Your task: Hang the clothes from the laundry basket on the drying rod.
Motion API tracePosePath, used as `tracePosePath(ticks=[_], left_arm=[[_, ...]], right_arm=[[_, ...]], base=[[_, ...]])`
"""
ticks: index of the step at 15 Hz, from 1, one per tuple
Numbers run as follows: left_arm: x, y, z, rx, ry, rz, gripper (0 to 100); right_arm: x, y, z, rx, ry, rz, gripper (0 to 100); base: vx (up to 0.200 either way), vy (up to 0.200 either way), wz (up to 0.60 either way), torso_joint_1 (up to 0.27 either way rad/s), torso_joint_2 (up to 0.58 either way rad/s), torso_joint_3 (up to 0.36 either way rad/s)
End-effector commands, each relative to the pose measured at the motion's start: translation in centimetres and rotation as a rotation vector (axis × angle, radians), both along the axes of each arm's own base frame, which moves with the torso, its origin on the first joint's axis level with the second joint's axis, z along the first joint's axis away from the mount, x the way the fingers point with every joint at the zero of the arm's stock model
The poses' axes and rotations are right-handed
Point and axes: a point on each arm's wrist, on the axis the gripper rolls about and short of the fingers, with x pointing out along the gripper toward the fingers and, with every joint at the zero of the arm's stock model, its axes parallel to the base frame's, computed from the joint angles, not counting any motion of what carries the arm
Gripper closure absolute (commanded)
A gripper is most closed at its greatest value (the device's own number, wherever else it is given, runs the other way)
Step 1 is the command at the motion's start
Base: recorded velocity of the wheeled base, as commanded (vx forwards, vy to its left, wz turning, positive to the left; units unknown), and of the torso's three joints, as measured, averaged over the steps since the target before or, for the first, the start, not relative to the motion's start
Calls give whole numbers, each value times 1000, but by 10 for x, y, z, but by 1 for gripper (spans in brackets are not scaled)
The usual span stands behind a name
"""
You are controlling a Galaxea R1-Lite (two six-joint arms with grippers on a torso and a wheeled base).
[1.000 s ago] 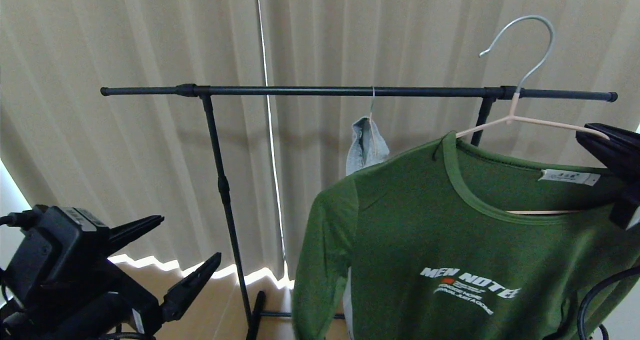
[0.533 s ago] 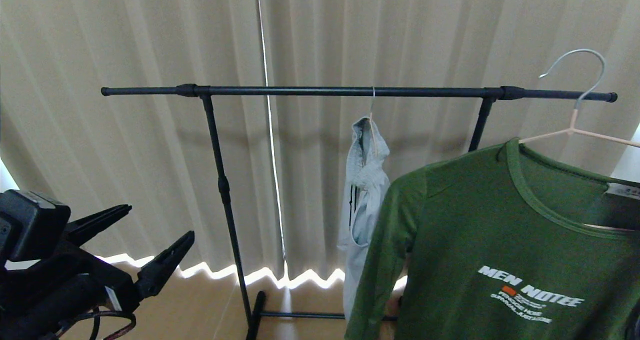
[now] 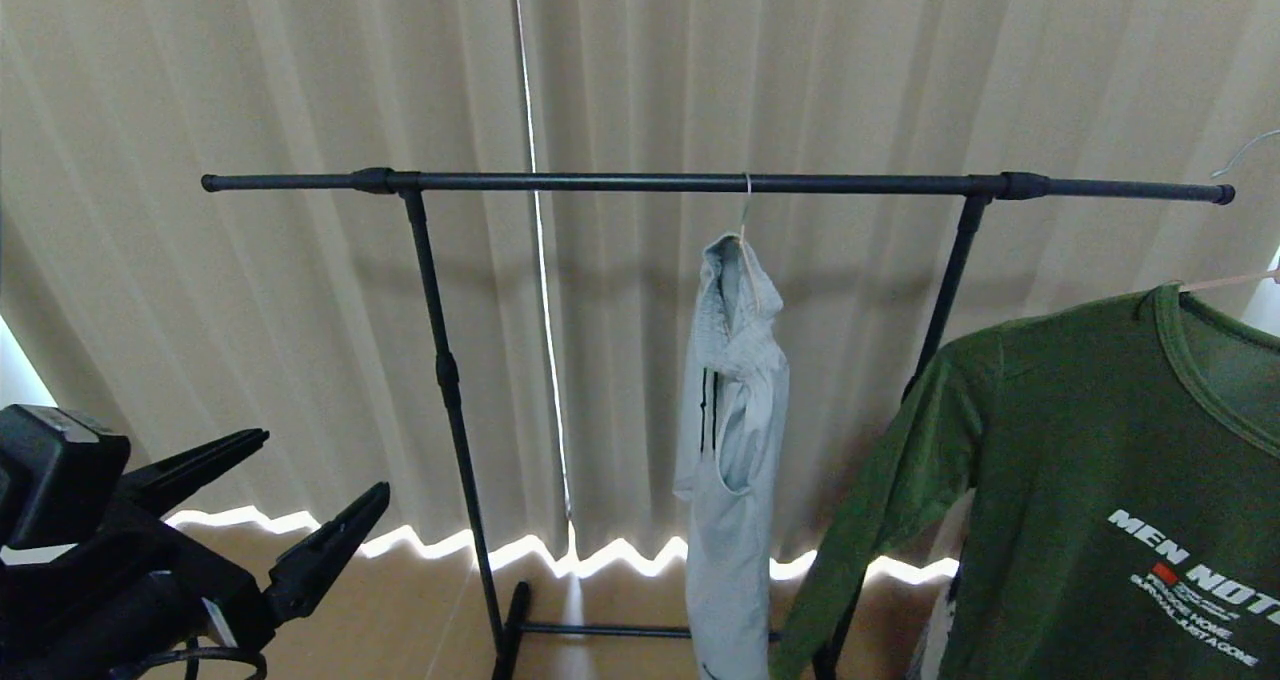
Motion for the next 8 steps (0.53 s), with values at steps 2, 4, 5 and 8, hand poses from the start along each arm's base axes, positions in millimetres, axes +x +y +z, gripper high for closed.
tracePosePath(ticks=[2,4,5,8], left_arm=[[-8,3,7,-4,-61,-1,0],[-9,4,11,-6,-81,-1,0],[-9,4,11,-7,-84,-1,0],[-10,4,12,-9,-88,1,0]], right_arm=[[2,0,0,0,6,10,100],[3,3,-1,1,10,36,100],[5,3,-2,3,16,40,100],[9,4,-3,7,29,54,100]], base=[[0,0,0,0,0,0],[0,0,0,0,0,0],[0,0,0,0,0,0],[200,0,0,-2,1,1]])
